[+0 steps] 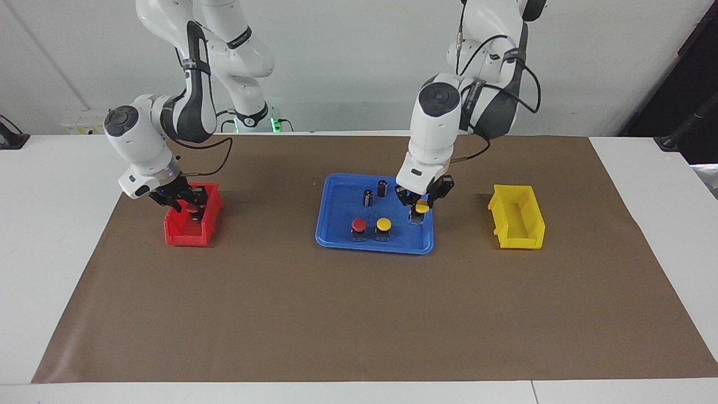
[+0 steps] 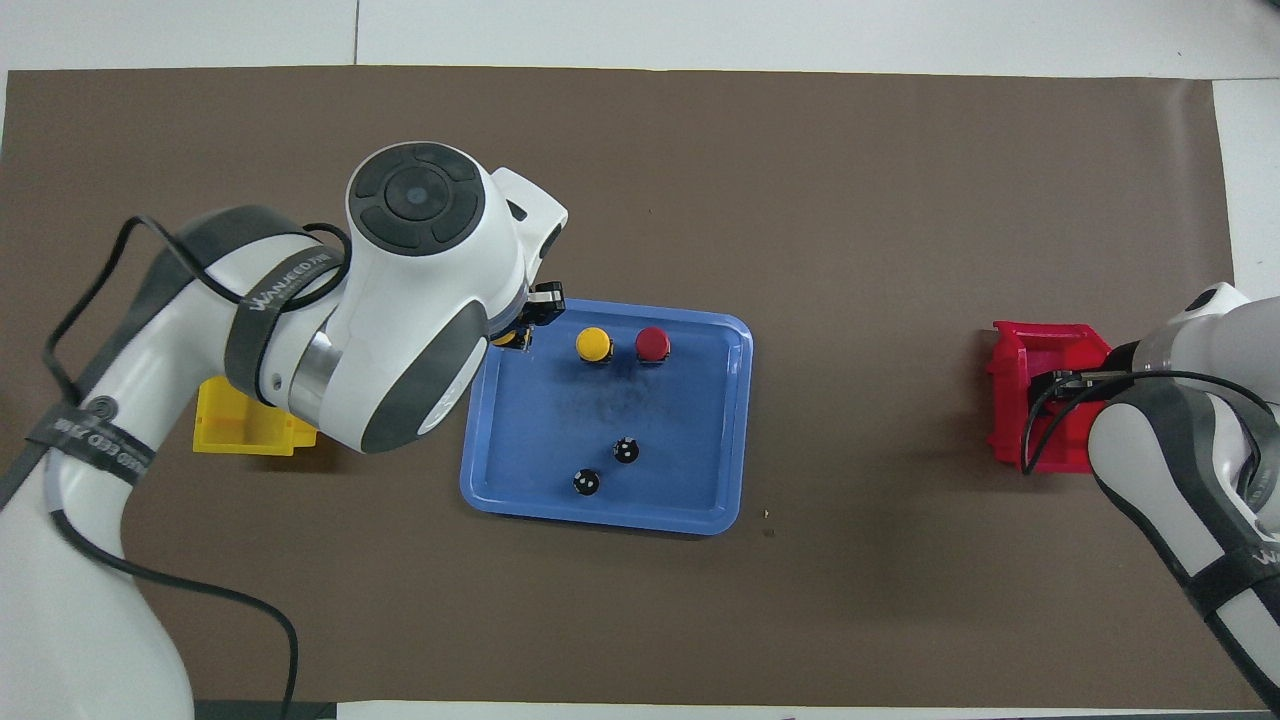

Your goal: Sort red and yellow buttons by color

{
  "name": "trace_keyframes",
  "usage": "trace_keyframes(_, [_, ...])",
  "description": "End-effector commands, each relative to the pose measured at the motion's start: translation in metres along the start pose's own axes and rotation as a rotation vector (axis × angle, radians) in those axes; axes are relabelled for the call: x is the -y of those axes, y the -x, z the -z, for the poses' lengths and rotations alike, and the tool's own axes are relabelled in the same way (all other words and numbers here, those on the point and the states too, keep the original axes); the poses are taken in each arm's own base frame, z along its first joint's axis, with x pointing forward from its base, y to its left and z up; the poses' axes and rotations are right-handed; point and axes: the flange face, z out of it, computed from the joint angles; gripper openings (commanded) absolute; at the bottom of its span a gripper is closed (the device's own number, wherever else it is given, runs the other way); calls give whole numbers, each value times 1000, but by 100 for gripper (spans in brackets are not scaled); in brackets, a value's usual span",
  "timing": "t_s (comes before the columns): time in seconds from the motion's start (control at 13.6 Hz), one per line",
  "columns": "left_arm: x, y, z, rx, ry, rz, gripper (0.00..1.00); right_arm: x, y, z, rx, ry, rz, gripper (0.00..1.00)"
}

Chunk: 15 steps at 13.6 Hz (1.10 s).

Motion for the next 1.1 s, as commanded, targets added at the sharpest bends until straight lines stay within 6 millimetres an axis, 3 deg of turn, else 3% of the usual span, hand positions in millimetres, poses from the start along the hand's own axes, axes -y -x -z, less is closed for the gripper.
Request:
trace_keyframes(0.0, [58, -12, 12, 34, -77, -77, 2, 5, -12, 31, 8, 4, 41, 68])
trace_keyframes(0.15, [143, -36, 28, 20, -48, -56, 2, 8, -29, 63, 31, 0, 48, 68])
trace_keyframes(0.22, [187, -43, 24, 29, -39, -79, 2, 13, -40, 84, 43, -1, 51, 68])
trace_keyframes(0.37, [243, -55, 0, -13, -13, -71, 2, 36, -62, 128, 56, 0, 43, 68])
trace_keyframes(0.44, [266, -57, -14, -45, -3, -72, 2, 60, -74, 149, 61, 1, 25, 68])
trace_keyframes(0.51, [277, -50, -29, -54, 2, -80, 2, 89, -85, 166, 65, 6, -4, 68])
trace_keyframes(0.66, [268, -39, -51, -38, 4, -77, 2, 150, -101, 187, 30, 3, -55, 68])
trace_keyframes(0.96, [271, 12, -103, -8, 6, -83, 2, 260, -97, 185, -41, -31, -160, 68])
trace_keyframes(1.03, [271, 15, -111, -18, 10, -79, 2, 285, -94, 179, -44, -40, -172, 68])
